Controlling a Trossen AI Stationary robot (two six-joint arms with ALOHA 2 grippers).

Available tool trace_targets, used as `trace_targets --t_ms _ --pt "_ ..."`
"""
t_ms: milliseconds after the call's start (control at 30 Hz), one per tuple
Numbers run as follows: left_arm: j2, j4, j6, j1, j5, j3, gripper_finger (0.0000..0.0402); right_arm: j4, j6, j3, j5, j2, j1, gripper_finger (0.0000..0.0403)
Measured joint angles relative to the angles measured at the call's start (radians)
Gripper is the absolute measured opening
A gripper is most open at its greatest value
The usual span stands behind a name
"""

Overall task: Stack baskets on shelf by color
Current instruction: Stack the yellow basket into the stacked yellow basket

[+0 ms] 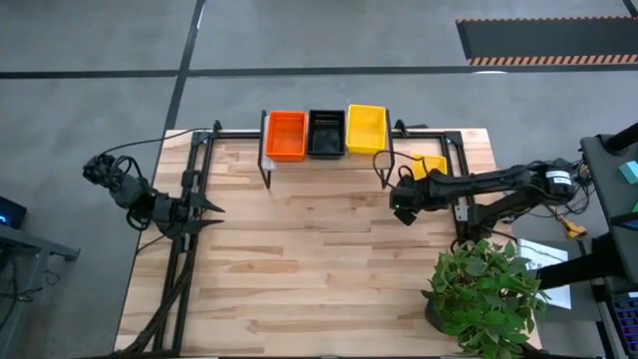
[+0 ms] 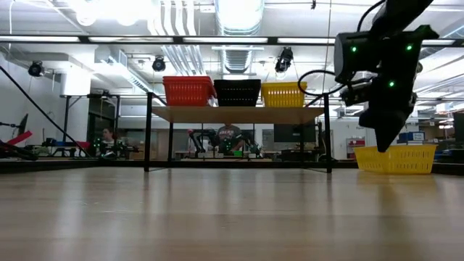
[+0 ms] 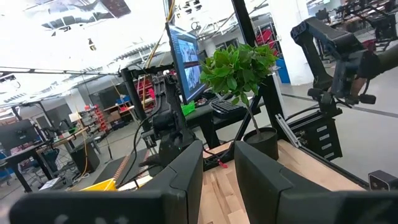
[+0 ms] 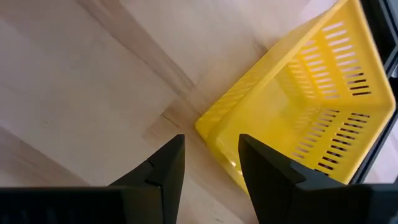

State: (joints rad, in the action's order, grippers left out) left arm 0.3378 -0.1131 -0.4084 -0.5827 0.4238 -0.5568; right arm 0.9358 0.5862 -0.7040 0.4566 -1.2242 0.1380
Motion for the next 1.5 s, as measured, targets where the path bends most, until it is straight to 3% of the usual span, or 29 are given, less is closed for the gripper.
trace_targets --t_ms 267,400,600,800,1067,1233,1500 --pt "0.000 0.000 0.000 0.000 0.000 0.000 0.0077 -0.004 -0.024 0.000 -0.009 -0.072 0.007 0.0141" --pt "0.000 0.000 0.000 0.000 0.000 0.000 0.0077 -0.006 -0.058 0.000 -0.038 -0.094 0.006 0.0108" --pt "0.000 0.000 0.000 0.000 0.000 0.000 0.0077 0.002 -0.107 -0.006 -0.171 -0.091 0.004 0.0021" --pt "0.000 0.000 0.000 0.000 0.000 0.000 0.0077 0.016 -0.081 -0.053 -0.300 -0.040 -0.059 0.0012" --pt "0.000 0.000 0.000 0.000 0.000 0.000 0.0077 0.012 -0.002 -0.256 -0.494 -0.029 -0.222 0.0011" --pt "0.000 0.000 0.000 0.000 0.000 0.000 0.0077 0.008 0.024 -0.455 -0.470 -0.080 -0.370 0.0010" --pt "0.000 0.000 0.001 0.000 0.000 0.000 0.0077 0.033 -0.121 -0.871 -0.242 -0.251 -0.510 0.0010"
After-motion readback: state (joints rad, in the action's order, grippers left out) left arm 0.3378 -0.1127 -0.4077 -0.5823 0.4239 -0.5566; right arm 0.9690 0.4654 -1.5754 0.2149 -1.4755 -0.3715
